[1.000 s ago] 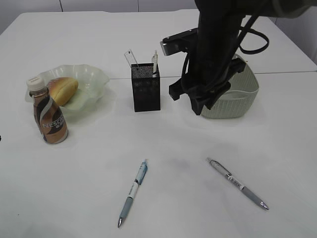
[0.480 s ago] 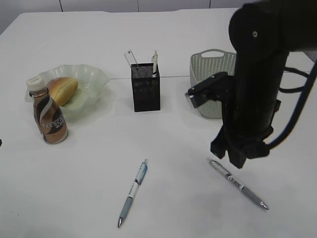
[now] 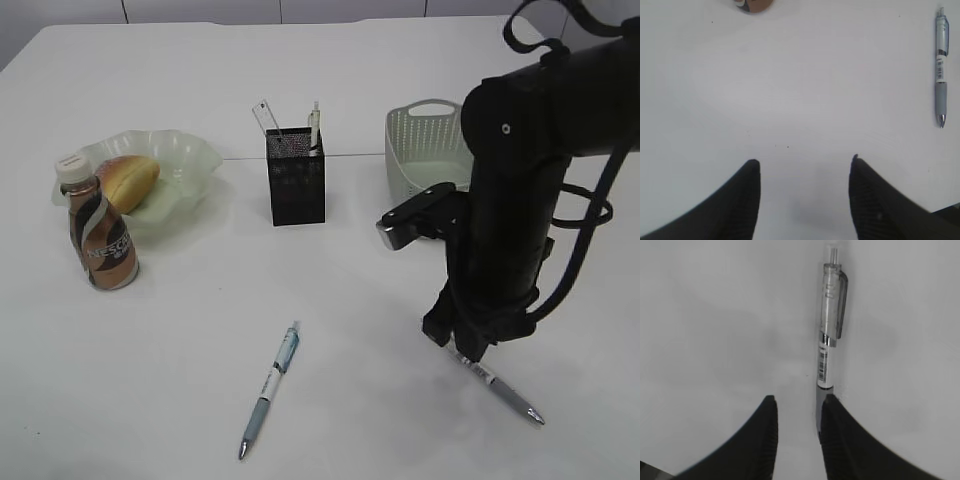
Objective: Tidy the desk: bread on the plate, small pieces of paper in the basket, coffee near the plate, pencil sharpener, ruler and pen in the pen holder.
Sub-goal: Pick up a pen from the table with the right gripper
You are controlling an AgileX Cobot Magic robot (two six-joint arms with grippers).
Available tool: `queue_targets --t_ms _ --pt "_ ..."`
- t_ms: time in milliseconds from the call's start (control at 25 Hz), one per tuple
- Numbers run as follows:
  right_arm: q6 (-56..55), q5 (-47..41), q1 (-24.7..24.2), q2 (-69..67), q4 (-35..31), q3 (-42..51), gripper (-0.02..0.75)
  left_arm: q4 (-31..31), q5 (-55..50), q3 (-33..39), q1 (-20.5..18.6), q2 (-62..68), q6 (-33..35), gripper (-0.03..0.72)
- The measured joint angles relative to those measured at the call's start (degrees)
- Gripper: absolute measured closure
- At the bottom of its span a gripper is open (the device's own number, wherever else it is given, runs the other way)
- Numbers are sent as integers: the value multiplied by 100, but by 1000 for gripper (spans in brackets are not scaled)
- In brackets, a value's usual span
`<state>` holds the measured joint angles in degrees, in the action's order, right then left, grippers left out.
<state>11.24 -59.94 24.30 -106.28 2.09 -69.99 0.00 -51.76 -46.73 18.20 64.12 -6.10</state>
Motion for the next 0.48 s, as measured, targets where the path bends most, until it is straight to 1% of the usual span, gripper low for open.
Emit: queue_targets --t_ms 240,480 --pt "616 103 -501 -230 -706 0 520 0 -37 0 0 0 0 272" --pt "842 435 -579 -493 -823 0 520 0 -51 0 0 0 0 272"
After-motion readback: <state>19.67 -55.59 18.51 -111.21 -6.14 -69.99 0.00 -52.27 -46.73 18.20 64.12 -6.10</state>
